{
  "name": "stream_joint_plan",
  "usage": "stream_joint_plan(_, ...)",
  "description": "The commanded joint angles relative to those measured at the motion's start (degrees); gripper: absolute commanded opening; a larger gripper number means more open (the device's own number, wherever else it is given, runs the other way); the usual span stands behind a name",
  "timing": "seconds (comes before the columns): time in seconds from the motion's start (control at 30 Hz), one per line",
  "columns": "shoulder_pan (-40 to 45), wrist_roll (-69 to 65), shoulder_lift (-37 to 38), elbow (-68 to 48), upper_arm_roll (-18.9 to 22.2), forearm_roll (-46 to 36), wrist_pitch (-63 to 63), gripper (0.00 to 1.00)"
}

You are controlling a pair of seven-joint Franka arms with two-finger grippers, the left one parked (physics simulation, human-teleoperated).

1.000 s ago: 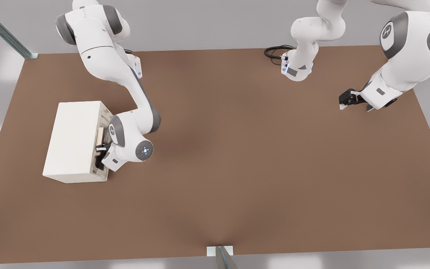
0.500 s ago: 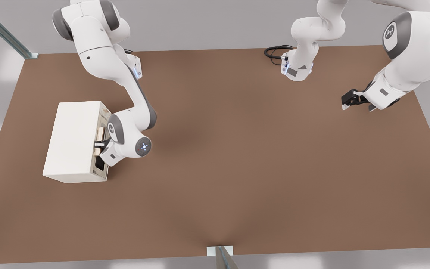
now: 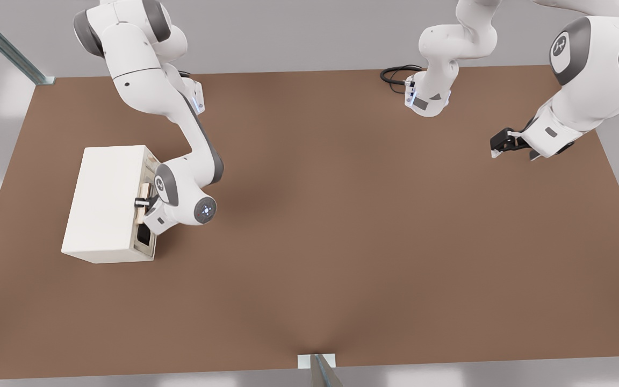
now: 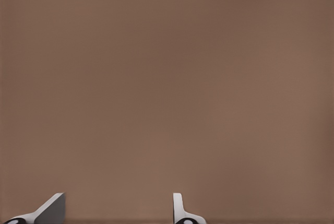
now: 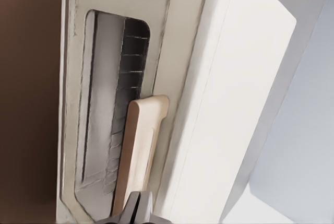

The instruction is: Keep left arm still and open the oven door with right arm

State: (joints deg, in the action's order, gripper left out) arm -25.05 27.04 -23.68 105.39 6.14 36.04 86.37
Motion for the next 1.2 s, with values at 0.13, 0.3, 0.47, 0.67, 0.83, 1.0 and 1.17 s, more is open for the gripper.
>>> stream_joint_plan(0.13,0.5,2.7,0.0,1.6,0.1,0.0,0.2,0.21)
stream_joint_plan(0.3,-0.3,3.0,0.0,-0.1,0.1,-0.3,0.2,0.21)
stream_joint_plan(0.47,0.5,2.5,0.0,-13.8,0.0,-14.8,-0.5,0.21)
stream_joint_plan(0.67,14.9,-22.6,10.6,-20.1,0.1,-42.0,-0.4,1.00)
stream_joint_plan(0.83,15.4,-21.9,12.8,-23.0,1.4,-42.0,0.9,1.00)
stream_joint_plan(1.0,15.4,-22.1,12.8,-24.2,2.0,-41.7,0.4,1.00)
stream_joint_plan(1.17,15.4,-22.3,12.8,-24.2,2.0,-41.6,0.4,1.00)
